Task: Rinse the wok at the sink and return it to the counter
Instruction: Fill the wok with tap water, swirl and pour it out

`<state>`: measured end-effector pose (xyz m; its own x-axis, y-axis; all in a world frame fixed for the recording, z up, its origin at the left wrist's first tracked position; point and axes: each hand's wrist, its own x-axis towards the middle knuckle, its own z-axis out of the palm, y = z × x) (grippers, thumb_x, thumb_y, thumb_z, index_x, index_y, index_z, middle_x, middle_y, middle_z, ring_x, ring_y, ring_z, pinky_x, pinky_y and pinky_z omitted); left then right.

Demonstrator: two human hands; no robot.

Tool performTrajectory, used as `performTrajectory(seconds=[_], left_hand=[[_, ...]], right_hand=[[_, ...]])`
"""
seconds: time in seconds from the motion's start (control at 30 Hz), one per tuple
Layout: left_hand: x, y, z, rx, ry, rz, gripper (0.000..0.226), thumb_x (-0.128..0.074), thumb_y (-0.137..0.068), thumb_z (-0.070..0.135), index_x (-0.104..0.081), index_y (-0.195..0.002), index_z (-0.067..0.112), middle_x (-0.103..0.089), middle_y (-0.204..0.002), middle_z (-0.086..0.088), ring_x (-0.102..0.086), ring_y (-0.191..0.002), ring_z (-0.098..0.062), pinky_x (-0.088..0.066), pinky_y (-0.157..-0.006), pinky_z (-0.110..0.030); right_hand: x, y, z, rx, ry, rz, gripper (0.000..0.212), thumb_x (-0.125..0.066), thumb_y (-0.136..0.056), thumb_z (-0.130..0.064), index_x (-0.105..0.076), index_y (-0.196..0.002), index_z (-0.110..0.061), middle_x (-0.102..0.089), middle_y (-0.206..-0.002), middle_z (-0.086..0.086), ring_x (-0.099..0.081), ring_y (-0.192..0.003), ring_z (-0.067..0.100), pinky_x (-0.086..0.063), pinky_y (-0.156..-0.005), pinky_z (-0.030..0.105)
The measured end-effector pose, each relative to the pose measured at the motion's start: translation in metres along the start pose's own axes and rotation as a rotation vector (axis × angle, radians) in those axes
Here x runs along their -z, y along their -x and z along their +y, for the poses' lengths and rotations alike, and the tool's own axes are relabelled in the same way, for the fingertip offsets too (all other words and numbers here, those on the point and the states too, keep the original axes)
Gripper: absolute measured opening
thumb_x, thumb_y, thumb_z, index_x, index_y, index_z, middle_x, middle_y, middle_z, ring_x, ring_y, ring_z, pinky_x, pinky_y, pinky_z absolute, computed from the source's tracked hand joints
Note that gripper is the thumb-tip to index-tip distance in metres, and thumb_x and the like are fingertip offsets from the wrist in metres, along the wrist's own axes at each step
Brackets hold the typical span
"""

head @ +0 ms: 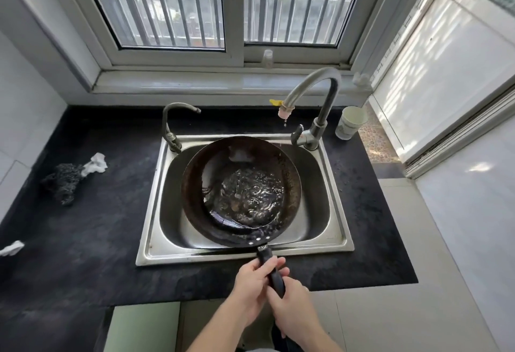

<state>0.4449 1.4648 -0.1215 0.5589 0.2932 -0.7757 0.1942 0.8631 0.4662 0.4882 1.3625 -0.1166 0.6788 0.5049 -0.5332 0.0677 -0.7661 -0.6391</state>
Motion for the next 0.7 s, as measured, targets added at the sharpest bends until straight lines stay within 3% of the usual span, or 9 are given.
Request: performTrajectory(seconds=[0.17,0.4,0.63,0.7], left_hand=[[0.013,0.011,0.004,-0.047,-0.055,0.028,0.023,-0.063,-0.094,0.006,-0.065,-0.108,-0.012,-0.074,-0.102,-0.021,-0.073,-0.083,-0.027,-0.060,-0.070,-0.035],[0.004,0.011,-0.003,-0.080,-0.076,0.022,0.024,-0.061,-0.094,0.002,-0.061,-0.108,-0.018,-0.071,-0.091,-0.021,-0.073,-0.073,-0.025,-0.060,-0.064,-0.031],[-0.014,0.006,-0.002,-0.086,-0.075,0.018,0.019,-0.062,-0.093,0.002,-0.065,-0.101,-0.015,-0.072,-0.083,-0.018,-0.071,-0.075,-0.026,-0.059,-0.067,-0.032],[-0.014,0.007,0.002,-0.091,-0.073,0.030,0.016,-0.062,-0.093,0.004,-0.067,-0.096,-0.011,-0.074,-0.080,-0.016,-0.072,-0.076,-0.025,-0.059,-0.070,-0.033]], right_hand=[[-0.006,0.009,-0.008,0.056,0.095,0.028,0.022,-0.059,-0.088,-0.042,-0.066,-0.088,-0.021,-0.076,-0.096,0.003,-0.069,-0.095,0.018,-0.037,-0.067,0.024],[-0.002,0.010,-0.001,0.005,-0.012,0.017,0.030,-0.065,-0.080,-0.041,-0.069,-0.077,-0.012,-0.075,-0.079,0.007,-0.071,-0.077,0.016,-0.053,-0.071,0.031],[0.012,0.001,0.000,0.011,0.050,0.028,0.021,-0.062,-0.083,-0.039,-0.059,-0.070,-0.021,-0.065,-0.069,-0.001,-0.068,-0.077,0.019,-0.046,-0.065,0.026],[0.013,-0.002,-0.003,0.037,0.071,0.029,0.023,-0.063,-0.084,-0.037,-0.056,-0.067,-0.023,-0.061,-0.066,-0.003,-0.063,-0.072,0.015,-0.042,-0.059,0.018]])
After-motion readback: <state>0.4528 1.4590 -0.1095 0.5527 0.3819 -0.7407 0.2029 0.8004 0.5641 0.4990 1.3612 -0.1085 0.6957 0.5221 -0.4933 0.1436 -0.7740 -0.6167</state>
